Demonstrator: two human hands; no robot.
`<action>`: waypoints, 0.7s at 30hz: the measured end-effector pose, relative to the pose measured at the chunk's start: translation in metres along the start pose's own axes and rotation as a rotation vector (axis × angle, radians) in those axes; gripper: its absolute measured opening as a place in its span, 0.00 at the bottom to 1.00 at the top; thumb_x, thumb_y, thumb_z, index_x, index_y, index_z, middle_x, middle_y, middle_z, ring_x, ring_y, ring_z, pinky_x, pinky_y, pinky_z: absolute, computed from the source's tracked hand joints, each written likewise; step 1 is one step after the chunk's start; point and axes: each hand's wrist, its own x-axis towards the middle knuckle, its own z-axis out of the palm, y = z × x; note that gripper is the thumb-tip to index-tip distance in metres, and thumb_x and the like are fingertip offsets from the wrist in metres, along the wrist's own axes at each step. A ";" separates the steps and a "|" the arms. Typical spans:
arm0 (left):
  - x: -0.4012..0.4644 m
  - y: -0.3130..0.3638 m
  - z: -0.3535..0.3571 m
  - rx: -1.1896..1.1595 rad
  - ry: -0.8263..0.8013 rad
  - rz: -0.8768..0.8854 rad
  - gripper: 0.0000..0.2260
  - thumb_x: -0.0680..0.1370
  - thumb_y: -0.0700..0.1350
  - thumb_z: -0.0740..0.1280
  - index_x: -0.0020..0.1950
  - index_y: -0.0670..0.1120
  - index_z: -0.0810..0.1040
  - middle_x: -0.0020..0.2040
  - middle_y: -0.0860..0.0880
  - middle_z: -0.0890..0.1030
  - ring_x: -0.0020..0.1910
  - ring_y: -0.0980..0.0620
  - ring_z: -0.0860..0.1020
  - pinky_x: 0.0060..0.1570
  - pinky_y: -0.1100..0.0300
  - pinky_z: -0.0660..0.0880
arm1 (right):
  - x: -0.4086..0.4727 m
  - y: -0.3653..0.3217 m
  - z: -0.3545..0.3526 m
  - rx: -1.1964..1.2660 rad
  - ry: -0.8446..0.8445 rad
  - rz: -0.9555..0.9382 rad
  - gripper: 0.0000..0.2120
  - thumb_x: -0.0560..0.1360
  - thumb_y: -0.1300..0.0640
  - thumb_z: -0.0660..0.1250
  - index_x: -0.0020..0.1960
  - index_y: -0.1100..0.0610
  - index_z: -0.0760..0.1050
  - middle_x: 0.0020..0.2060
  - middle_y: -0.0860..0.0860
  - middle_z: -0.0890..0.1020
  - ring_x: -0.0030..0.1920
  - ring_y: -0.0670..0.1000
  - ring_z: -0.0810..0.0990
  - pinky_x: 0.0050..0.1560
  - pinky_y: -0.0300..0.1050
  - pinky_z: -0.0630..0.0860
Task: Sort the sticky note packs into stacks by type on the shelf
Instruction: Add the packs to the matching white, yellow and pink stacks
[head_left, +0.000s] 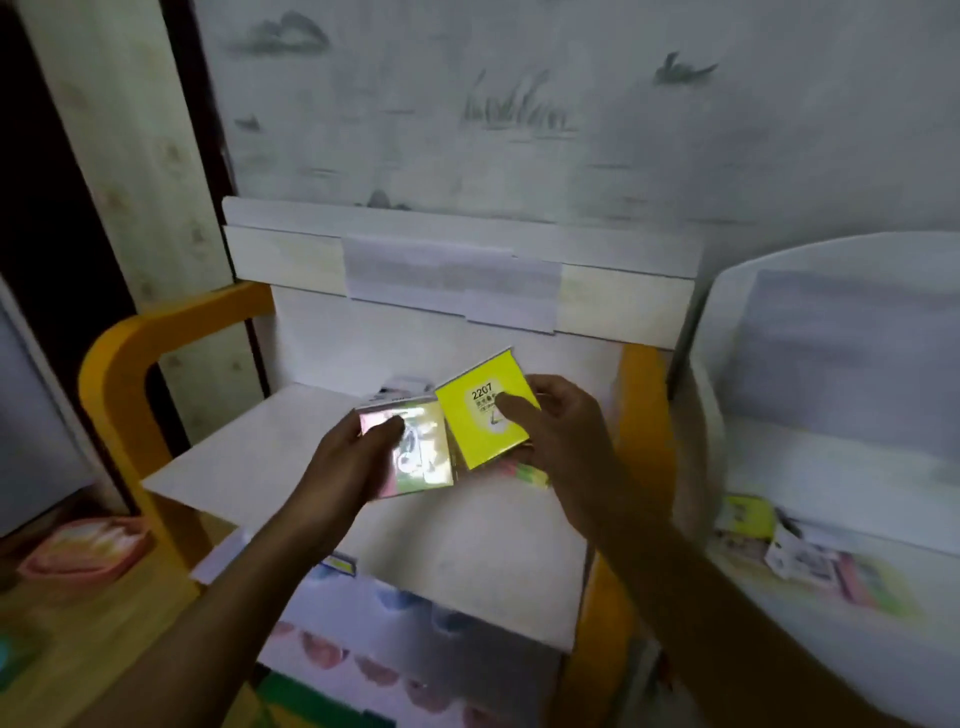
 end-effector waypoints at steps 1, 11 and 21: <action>0.005 -0.004 -0.012 -0.017 0.009 -0.021 0.07 0.80 0.40 0.63 0.55 0.45 0.78 0.53 0.42 0.84 0.47 0.46 0.83 0.54 0.49 0.78 | 0.002 0.008 0.010 0.004 0.006 0.030 0.06 0.73 0.64 0.70 0.45 0.55 0.77 0.39 0.53 0.83 0.36 0.50 0.82 0.37 0.47 0.81; 0.060 -0.027 -0.068 0.031 0.032 -0.132 0.08 0.78 0.39 0.66 0.56 0.47 0.77 0.50 0.46 0.85 0.45 0.48 0.84 0.47 0.53 0.80 | 0.069 0.063 0.059 0.077 0.059 0.155 0.03 0.75 0.63 0.68 0.48 0.58 0.76 0.40 0.55 0.82 0.37 0.51 0.81 0.40 0.48 0.81; 0.140 -0.024 -0.071 0.079 0.000 -0.175 0.10 0.78 0.38 0.66 0.58 0.47 0.76 0.55 0.43 0.82 0.52 0.44 0.82 0.55 0.43 0.78 | 0.168 0.148 0.044 -0.025 0.342 0.265 0.07 0.74 0.59 0.70 0.52 0.58 0.79 0.48 0.60 0.83 0.36 0.56 0.79 0.24 0.38 0.73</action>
